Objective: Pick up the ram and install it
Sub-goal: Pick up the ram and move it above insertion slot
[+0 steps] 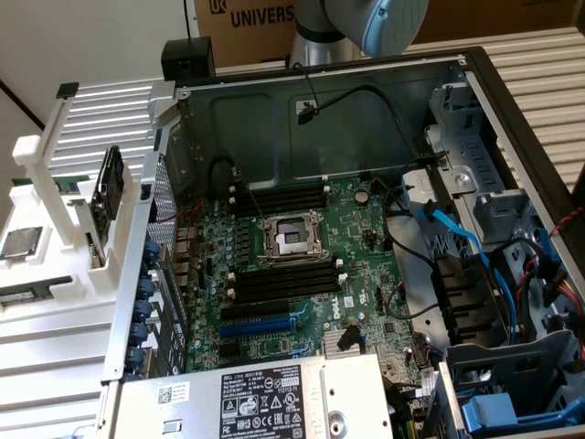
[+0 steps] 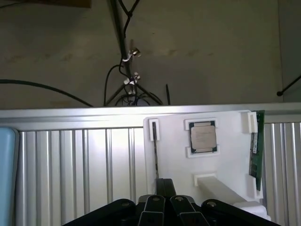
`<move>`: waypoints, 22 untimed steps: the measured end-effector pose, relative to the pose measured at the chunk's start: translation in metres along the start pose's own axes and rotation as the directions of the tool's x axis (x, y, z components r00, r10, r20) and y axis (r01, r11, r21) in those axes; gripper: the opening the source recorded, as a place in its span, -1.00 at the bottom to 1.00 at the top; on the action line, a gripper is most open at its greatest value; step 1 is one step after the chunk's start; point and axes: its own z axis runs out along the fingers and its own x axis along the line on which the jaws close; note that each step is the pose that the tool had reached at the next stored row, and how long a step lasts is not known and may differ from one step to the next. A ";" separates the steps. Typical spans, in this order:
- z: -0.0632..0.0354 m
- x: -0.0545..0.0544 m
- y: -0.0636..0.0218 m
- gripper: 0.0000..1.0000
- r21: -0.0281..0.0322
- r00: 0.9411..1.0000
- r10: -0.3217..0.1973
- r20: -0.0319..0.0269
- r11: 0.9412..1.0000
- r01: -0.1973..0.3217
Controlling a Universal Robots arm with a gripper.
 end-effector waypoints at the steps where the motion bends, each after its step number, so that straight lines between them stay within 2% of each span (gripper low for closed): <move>1: 0.0036 0.000 -0.0010 -0.80 0.000 1.000 0.000 0.000 1.000 0.000; 12: 0.0234 0.001 -0.0048 -0.80 0.000 1.000 0.000 -0.003 1.000 0.000; 22: 0.0470 0.003 -0.0089 -0.80 0.000 1.000 0.000 -0.003 1.000 0.000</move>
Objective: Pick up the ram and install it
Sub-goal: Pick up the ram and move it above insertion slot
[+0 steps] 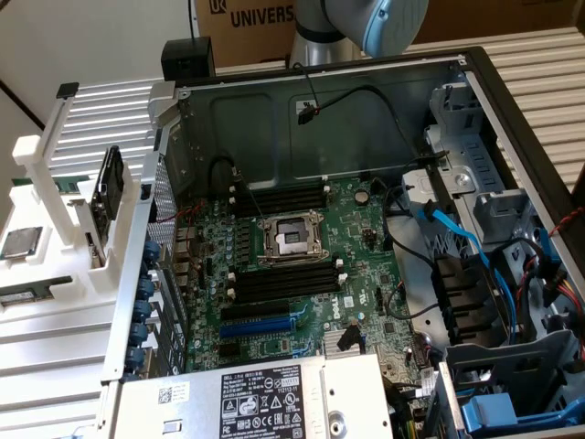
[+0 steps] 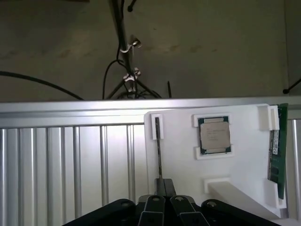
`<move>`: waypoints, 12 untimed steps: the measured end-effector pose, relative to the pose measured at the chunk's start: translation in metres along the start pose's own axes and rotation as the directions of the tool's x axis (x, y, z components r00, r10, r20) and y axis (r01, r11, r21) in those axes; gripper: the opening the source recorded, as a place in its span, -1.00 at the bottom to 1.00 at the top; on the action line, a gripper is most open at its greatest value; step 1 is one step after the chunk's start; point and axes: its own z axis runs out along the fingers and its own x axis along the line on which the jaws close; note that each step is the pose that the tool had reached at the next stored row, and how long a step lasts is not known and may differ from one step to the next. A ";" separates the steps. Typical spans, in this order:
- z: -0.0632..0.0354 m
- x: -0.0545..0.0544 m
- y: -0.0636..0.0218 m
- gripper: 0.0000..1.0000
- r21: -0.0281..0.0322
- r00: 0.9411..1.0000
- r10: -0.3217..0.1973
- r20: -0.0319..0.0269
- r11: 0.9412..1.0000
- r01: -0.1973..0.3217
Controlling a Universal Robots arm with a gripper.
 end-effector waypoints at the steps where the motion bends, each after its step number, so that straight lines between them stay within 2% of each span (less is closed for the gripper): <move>1: 0.0018 0.000 -0.0005 -0.80 0.000 1.000 0.000 0.000 1.000 0.000; 7: 0.0128 0.001 -0.0044 -0.80 0.000 1.000 0.000 0.000 1.000 0.000; 12: 0.0143 0.001 -0.0061 -0.80 0.000 1.000 0.000 0.000 1.000 0.000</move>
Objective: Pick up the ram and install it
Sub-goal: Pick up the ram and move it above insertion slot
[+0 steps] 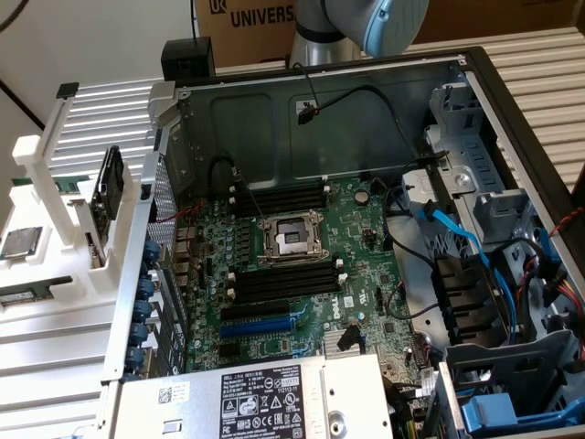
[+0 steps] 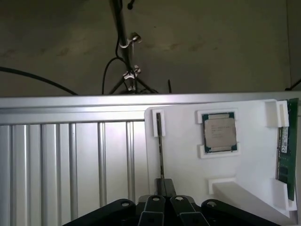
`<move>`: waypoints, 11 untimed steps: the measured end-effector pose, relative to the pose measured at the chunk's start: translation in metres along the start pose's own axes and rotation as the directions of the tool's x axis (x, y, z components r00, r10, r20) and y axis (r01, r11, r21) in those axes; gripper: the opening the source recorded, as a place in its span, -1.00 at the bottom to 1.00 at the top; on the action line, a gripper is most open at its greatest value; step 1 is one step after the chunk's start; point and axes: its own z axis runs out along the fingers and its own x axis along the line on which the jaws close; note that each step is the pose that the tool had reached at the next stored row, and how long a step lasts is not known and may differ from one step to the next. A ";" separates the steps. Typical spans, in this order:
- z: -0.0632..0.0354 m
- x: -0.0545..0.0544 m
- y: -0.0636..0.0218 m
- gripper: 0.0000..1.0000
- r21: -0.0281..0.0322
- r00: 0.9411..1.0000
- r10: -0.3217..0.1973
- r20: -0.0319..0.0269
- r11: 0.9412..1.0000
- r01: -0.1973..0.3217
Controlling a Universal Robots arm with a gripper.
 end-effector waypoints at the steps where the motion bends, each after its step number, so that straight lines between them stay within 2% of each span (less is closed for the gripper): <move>1: 0.0002 0.000 -0.0009 -0.80 0.000 1.000 0.000 0.000 1.000 0.000; 5: 0.0040 0.000 -0.0038 -0.80 0.000 1.000 0.000 0.000 1.000 0.000; 11: 0.0045 0.000 -0.0039 -0.80 0.000 1.000 0.000 0.000 1.000 0.000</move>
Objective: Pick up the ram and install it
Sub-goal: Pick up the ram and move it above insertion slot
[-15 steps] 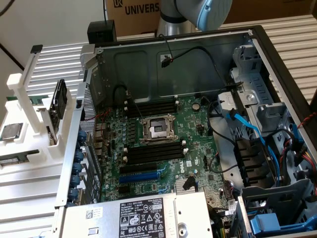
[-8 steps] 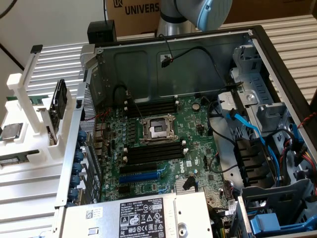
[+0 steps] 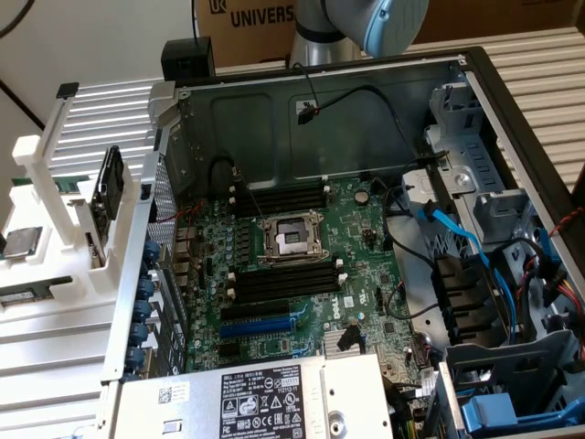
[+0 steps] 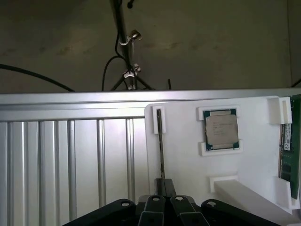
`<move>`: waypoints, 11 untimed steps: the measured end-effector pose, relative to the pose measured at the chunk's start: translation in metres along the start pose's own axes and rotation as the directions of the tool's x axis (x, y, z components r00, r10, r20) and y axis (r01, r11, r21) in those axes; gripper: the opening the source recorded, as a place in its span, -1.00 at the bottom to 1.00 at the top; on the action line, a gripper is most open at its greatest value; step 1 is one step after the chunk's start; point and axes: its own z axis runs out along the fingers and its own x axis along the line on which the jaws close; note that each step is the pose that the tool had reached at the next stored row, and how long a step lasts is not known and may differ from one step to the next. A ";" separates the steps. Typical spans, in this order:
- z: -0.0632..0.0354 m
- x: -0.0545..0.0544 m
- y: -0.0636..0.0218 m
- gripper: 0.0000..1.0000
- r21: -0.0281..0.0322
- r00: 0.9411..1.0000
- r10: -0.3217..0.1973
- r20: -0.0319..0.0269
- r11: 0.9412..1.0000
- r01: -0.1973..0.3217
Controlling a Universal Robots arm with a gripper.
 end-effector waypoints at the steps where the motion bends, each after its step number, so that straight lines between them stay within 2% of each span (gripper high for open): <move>1: 0.0000 0.000 0.0000 -0.80 0.000 1.000 0.000 0.000 1.000 0.000; 8: 0.0000 0.000 0.0000 -0.80 0.000 1.000 0.000 0.000 1.000 0.000; 11: 0.0039 0.000 -0.0006 -0.80 0.000 1.000 0.000 0.000 1.000 0.000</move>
